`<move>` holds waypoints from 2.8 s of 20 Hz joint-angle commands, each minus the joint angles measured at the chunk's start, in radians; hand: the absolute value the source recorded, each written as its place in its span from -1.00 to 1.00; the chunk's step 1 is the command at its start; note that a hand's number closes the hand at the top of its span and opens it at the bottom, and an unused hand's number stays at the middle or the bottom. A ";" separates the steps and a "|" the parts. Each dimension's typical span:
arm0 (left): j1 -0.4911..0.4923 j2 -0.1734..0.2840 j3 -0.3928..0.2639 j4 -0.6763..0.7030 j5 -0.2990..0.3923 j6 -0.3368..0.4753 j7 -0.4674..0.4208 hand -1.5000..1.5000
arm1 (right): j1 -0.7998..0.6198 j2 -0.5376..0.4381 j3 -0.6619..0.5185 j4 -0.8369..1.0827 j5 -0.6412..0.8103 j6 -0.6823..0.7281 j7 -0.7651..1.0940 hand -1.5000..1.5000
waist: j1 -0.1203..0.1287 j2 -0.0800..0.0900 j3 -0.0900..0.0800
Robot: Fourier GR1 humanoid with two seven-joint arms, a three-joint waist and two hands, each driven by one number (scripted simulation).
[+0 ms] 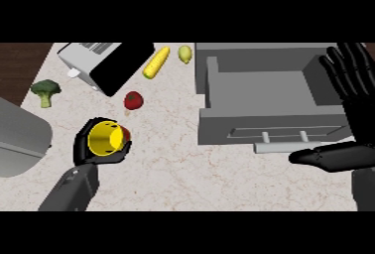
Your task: Pick up the cup, place it into the drawer and close the drawer
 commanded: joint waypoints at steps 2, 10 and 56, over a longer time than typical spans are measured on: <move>-0.056 -0.046 -0.011 -0.050 0.018 -0.111 -0.085 1.00 | -0.034 -0.019 -0.014 0.021 0.002 0.001 0.008 -1.00 | 0.012 -0.004 0.002; -0.133 -0.101 -0.109 -0.267 0.001 -0.074 0.120 1.00 | 0.025 -0.018 -0.038 0.054 0.013 0.011 -0.054 -1.00 | 0.038 -0.016 0.005; -0.753 -0.157 -0.684 -0.020 0.337 0.341 0.827 -1.00 | -0.129 0.032 0.084 0.115 -0.047 0.105 -0.075 -1.00 | -0.196 0.048 0.006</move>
